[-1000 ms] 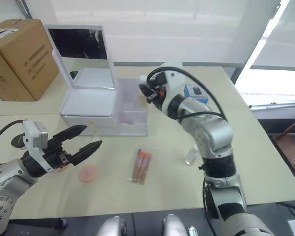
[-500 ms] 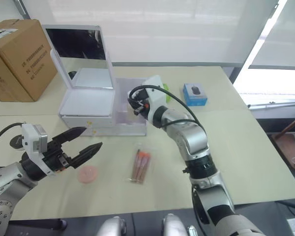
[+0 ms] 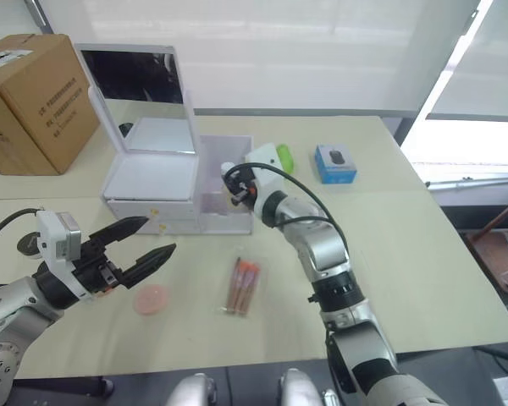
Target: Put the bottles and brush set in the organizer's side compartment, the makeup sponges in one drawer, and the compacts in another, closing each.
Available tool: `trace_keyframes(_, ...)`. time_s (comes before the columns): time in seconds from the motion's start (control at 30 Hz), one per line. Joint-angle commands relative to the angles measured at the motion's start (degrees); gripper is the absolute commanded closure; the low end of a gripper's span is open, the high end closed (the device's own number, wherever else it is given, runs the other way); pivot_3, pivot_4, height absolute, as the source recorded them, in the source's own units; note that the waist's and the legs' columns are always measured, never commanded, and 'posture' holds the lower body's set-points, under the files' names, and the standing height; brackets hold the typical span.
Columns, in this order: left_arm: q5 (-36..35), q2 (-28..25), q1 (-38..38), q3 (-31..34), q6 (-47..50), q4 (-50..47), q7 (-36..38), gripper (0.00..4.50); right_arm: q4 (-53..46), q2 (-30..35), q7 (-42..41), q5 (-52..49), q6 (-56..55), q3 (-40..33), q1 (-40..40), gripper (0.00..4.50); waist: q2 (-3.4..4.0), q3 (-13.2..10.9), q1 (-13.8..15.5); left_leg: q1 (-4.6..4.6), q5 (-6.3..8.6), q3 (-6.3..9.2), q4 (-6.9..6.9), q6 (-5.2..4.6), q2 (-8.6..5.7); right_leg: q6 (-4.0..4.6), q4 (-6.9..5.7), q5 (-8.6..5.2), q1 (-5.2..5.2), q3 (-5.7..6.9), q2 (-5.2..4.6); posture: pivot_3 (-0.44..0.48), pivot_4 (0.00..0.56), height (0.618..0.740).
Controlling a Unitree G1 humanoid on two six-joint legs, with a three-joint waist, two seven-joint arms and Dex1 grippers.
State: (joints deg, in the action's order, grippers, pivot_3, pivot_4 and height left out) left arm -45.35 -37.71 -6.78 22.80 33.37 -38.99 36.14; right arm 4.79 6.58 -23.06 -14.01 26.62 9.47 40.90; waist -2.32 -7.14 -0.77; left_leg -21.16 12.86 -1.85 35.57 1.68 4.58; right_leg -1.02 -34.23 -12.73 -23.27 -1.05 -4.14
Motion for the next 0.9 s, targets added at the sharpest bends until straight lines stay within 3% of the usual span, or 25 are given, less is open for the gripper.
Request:
trace_keyframes(0.03, -1.1, -0.4, 0.6, 0.8, -1.0, -0.9, 0.2, 0.00, -0.9, -1.3, 0.3, -0.6, 0.7, -1.1, -0.4, 3.58, 0.01, 0.0, 0.0, 0.00, 0.00, 0.00, 0.00, 0.00, 0.01, 0.01, 0.00, 0.00, -0.01, 0.00, 0.01, 0.000, 0.150, 0.733)
trace_keyframes(0.6, -1.4, -0.6, 0.5, 0.9, -0.6, -0.9, 0.0, 0.00, 0.5, -6.3, -1.2, -0.9, 0.4, -1.4, 3.2, 3.58, 0.06, 0.0, -0.2, -0.07, 0.00, -0.01, -0.01, 0.00, 0.09, 0.04, 0.01, 0.00, -0.12, 0.00, 0.09, 0.000, 0.150, 0.733)
trace_keyframes(0.9, -2.2, -0.8, 0.0, 1.0, -0.4, -1.5, -0.5, 0.00, 9.4, -5.9, -0.1, 2.1, -6.6, -2.9, 3.8, 3.58, 0.06, 0.0, -0.1, -0.06, 0.00, -0.01, -0.01, 0.01, 0.09, 0.03, 0.02, -0.02, -0.11, 0.01, 0.08, 0.000, 0.150, 0.733)
